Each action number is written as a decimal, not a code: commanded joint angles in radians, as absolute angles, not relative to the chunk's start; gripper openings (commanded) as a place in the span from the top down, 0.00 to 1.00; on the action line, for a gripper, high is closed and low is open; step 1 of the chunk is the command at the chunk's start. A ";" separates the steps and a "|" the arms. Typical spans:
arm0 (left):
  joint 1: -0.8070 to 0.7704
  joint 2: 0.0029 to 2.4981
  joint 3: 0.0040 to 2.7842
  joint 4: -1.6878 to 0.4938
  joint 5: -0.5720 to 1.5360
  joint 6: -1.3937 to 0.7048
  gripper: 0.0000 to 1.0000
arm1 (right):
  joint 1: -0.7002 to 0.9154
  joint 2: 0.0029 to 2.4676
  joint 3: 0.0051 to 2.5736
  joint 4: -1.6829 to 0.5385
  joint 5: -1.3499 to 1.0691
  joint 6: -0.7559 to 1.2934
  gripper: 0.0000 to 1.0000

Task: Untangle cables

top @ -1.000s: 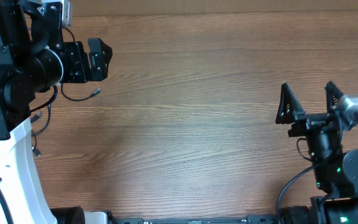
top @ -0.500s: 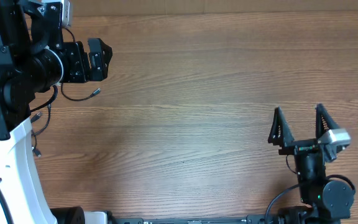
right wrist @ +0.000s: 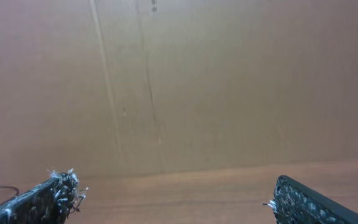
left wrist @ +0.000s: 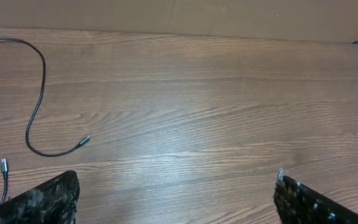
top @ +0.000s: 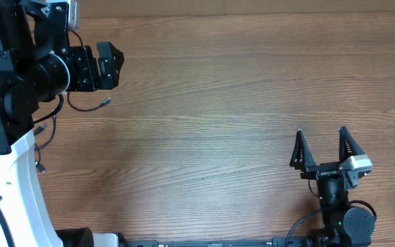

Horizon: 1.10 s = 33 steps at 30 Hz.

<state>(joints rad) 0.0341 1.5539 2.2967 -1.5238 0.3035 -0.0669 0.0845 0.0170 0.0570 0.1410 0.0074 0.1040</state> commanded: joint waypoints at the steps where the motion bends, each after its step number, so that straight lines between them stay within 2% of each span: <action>1: 0.032 1.558 2.297 -1.522 0.304 -0.044 0.00 | 0.077 0.002 0.022 0.146 0.014 0.104 0.00; 7: 0.032 1.558 2.297 -1.522 0.304 -0.044 0.00 | 0.077 0.002 0.008 0.095 0.013 0.104 0.00; 15: 0.032 1.558 2.297 -1.522 0.304 -0.044 0.00 | 0.077 0.003 0.008 -0.080 -0.055 0.104 0.00; 33: 0.032 1.558 2.297 -1.522 0.304 -0.044 0.00 | 0.077 0.003 0.008 -0.077 -0.072 0.103 0.00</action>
